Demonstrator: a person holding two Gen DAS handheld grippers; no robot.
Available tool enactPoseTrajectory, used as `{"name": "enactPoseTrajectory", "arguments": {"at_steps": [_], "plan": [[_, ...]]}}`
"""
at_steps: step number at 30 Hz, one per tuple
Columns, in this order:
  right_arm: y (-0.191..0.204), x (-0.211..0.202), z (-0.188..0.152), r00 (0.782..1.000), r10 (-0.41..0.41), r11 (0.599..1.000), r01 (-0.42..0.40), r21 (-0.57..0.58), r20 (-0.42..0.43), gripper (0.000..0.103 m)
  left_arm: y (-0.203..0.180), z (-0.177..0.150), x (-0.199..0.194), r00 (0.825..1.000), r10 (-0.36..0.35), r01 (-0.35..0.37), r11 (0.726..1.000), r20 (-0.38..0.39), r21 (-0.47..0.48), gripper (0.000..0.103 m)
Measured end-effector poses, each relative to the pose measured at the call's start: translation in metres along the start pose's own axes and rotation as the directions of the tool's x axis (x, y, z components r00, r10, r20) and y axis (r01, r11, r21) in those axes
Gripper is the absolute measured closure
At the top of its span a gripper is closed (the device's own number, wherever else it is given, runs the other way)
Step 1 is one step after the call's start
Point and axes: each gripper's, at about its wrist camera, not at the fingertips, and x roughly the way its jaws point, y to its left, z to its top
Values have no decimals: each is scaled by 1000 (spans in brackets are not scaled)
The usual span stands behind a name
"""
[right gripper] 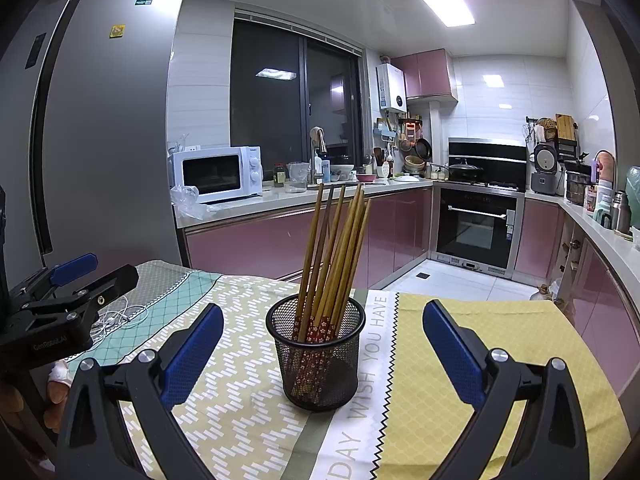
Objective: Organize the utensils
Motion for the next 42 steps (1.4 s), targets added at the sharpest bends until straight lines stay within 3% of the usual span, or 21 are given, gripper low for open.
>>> {"name": "enactPoseTrajectory", "arguments": {"at_steps": [42], "plan": [[0, 0, -1, 1000, -3, 1000, 3, 11, 3, 7, -1, 0, -3, 1000, 5, -5, 1000, -5, -4, 5]]}}
